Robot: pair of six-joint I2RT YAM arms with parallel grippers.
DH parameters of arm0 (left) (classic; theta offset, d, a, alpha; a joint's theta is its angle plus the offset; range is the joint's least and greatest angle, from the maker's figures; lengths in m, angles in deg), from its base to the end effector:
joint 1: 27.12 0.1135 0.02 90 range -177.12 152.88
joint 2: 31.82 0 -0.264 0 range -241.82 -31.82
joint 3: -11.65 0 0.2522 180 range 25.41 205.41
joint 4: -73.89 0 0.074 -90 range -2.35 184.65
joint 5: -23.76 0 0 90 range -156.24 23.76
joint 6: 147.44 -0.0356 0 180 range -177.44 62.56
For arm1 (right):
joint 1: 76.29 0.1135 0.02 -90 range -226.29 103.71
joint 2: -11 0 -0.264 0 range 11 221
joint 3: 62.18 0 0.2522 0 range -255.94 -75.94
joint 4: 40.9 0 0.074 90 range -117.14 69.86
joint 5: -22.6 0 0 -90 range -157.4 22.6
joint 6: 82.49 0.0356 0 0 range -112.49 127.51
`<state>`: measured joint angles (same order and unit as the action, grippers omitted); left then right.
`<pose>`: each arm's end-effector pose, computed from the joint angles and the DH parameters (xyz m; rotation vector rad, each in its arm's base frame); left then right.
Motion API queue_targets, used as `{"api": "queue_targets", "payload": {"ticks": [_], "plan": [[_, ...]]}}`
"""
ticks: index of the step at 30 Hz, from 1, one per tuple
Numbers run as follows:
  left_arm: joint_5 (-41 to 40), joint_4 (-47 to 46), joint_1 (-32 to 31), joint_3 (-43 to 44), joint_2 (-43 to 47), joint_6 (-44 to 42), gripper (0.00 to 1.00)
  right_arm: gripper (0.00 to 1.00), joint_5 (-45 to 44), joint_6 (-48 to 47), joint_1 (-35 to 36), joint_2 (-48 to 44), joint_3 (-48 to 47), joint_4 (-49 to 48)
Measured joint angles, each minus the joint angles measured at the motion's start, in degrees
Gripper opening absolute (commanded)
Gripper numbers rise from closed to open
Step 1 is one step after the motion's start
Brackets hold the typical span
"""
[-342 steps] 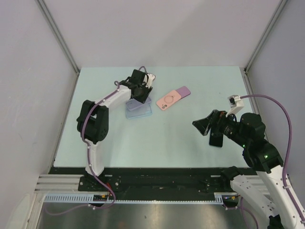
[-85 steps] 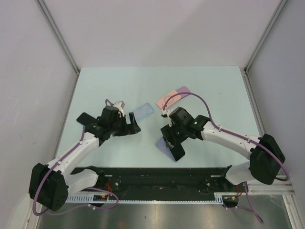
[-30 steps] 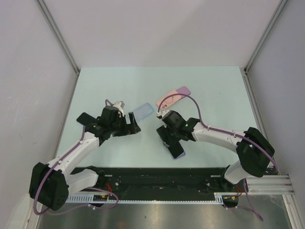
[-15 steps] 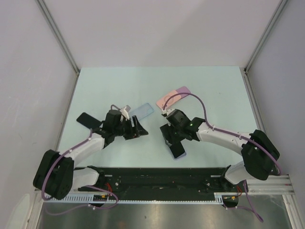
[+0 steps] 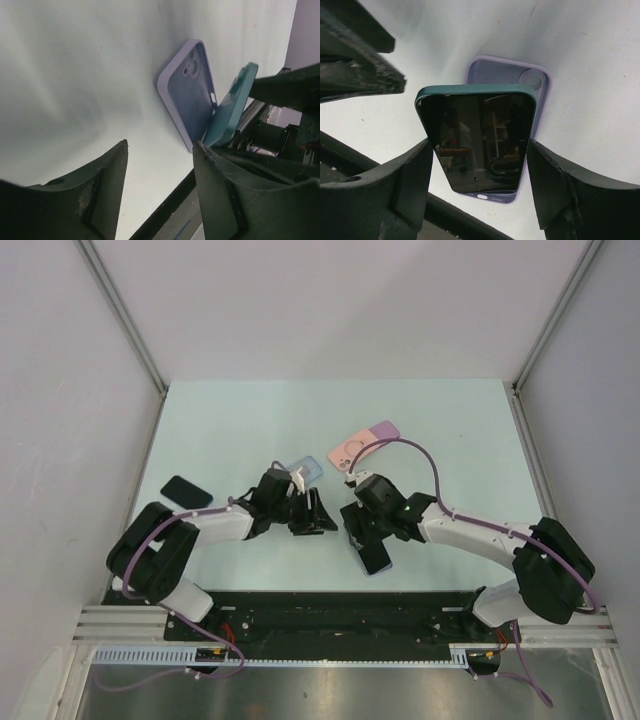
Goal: Put the phone into the phone case
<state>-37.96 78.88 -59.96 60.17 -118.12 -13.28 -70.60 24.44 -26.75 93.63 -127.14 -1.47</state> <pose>0.2258 -0.1658 0.1509 0.0278 2.5471 -1.1883 0.1871 0.2163 0.2068 -0.7116 2.5094 0.3612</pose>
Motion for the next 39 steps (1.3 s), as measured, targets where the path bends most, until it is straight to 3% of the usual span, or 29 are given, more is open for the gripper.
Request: {"api": "queue_targets", "payload": {"ticks": [10, 17, 27, 30, 39], "plan": [[-0.09, -1.29, -1.36, 6.08, -10.16, 1.09, 0.53, 0.43, 0.02, -0.07, 0.15, -7.21, 5.55, -3.10], [0.50, -2.16, -2.80, 9.68, -14.34, 1.03, 0.52, 0.42, 0.02, -0.22, 0.09, -7.93, 6.03, -3.28], [0.72, -0.74, -4.11, 13.70, -17.86, 0.24, 0.43, 0.43, -0.02, -0.20, 0.02, -8.13, 6.21, -3.34], [-0.50, 1.11, -4.83, 14.99, -18.23, -0.85, 0.36, 0.43, -0.24, -0.17, -0.07, -8.31, 6.25, -3.28], [-4.35, 5.29, -6.58, 17.33, -18.95, -3.06, 0.04, 0.44, -0.57, 0.00, -0.87, -8.50, 6.36, -3.23]]}}
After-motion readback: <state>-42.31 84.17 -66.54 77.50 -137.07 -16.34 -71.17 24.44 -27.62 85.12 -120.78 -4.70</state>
